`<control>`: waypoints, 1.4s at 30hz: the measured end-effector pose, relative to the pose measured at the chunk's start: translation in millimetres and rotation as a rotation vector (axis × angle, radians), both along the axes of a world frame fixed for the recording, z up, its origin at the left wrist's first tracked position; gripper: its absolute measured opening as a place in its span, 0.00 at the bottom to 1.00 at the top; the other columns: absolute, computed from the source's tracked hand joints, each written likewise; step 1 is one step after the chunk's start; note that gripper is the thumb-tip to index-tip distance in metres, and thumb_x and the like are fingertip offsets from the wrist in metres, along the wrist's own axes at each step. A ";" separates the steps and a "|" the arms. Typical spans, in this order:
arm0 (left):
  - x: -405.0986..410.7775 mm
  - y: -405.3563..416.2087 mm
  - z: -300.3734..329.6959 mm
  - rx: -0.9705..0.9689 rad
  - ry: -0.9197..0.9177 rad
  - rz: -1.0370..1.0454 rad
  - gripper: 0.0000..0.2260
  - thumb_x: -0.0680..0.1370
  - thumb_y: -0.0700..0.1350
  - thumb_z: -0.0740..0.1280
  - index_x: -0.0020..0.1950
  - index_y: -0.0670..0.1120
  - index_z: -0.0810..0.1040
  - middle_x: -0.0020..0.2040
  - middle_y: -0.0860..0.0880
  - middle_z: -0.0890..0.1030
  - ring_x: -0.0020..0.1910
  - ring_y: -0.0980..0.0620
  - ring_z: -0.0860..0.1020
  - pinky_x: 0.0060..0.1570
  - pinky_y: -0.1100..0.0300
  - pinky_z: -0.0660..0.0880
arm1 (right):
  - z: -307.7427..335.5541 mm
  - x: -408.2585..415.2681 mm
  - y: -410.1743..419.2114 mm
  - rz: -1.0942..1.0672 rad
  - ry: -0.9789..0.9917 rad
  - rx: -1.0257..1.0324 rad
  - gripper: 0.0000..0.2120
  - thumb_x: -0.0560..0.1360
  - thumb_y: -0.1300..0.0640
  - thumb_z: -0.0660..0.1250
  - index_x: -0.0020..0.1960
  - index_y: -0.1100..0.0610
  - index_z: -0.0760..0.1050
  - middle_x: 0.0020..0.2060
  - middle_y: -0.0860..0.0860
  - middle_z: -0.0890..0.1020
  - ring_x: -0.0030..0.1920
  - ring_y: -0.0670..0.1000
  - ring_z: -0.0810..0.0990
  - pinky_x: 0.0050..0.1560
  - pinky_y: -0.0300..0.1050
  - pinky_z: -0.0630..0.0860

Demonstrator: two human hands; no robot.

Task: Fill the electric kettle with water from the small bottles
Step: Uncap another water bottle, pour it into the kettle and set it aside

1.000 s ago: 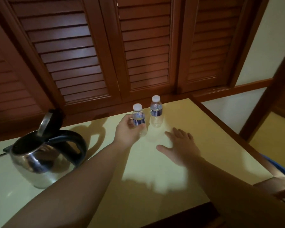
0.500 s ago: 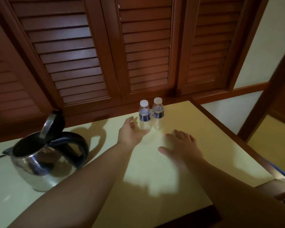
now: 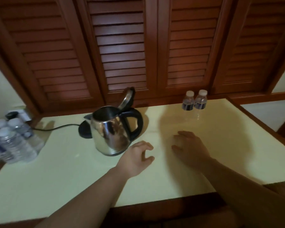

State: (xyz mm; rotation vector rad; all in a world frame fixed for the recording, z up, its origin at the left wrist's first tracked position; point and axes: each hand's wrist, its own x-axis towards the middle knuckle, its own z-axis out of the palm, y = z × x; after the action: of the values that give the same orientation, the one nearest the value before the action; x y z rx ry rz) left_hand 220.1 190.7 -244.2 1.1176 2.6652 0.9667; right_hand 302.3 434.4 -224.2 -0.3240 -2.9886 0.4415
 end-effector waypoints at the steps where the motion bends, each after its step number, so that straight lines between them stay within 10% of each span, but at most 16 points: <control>1: 1.3 -16.9 -1.8 -0.001 0.016 -0.011 0.16 0.77 0.51 0.74 0.63 0.51 0.83 0.60 0.59 0.80 0.56 0.58 0.80 0.63 0.62 0.73 | -1.2 -3.0 -22.9 0.028 0.007 0.017 0.21 0.80 0.44 0.60 0.67 0.51 0.80 0.69 0.50 0.78 0.73 0.54 0.70 0.73 0.50 0.68; 10: 6.7 -167.9 -7.2 0.046 0.102 0.114 0.11 0.77 0.54 0.72 0.58 0.52 0.83 0.56 0.60 0.81 0.56 0.57 0.78 0.56 0.61 0.75 | -9.8 -22.5 -207.6 0.163 0.148 -0.135 0.13 0.75 0.46 0.63 0.41 0.54 0.78 0.38 0.47 0.79 0.42 0.49 0.75 0.43 0.48 0.75; 15: 0.4 -248.4 -2.0 0.039 0.138 0.300 0.10 0.76 0.51 0.75 0.56 0.51 0.85 0.51 0.59 0.82 0.55 0.59 0.77 0.57 0.77 0.66 | -16.8 -44.5 -278.4 0.316 0.123 -0.153 0.16 0.78 0.46 0.65 0.61 0.51 0.82 0.55 0.45 0.82 0.57 0.47 0.76 0.58 0.42 0.72; 21: -12.0 -332.9 7.7 0.272 0.050 0.650 0.10 0.74 0.48 0.77 0.46 0.60 0.78 0.49 0.62 0.80 0.48 0.62 0.78 0.47 0.65 0.74 | -20.0 -72.1 -344.0 0.344 0.044 -0.041 0.20 0.77 0.41 0.60 0.61 0.52 0.78 0.59 0.48 0.77 0.64 0.53 0.74 0.63 0.49 0.68; 28: -42.4 -382.1 30.0 0.434 -0.055 0.939 0.18 0.75 0.45 0.76 0.59 0.53 0.72 0.55 0.54 0.74 0.50 0.57 0.76 0.45 0.67 0.70 | -31.8 -79.5 -357.9 0.251 0.034 0.038 0.32 0.76 0.32 0.53 0.71 0.49 0.73 0.72 0.49 0.73 0.72 0.54 0.69 0.72 0.53 0.66; 36: -96.6 -405.0 34.2 0.461 -0.202 0.805 0.35 0.76 0.43 0.77 0.79 0.48 0.64 0.69 0.50 0.78 0.67 0.50 0.77 0.65 0.54 0.73 | -32.1 -77.8 -356.6 0.234 0.031 0.016 0.28 0.80 0.33 0.56 0.75 0.46 0.70 0.76 0.47 0.67 0.75 0.51 0.62 0.75 0.52 0.59; 42: -101.6 -408.9 30.4 0.417 -0.137 0.775 0.28 0.76 0.50 0.77 0.72 0.52 0.70 0.63 0.55 0.79 0.60 0.52 0.79 0.58 0.52 0.76 | -32.0 -76.0 -357.1 0.227 0.052 -0.019 0.27 0.80 0.34 0.59 0.74 0.46 0.71 0.75 0.47 0.69 0.75 0.51 0.64 0.75 0.52 0.59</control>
State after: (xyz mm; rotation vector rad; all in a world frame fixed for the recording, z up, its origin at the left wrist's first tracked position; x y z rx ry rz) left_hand 118.5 -218.2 -213.8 -0.0281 2.8690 1.6845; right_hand 226.3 77.3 -256.2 0.0271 -2.9827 0.4910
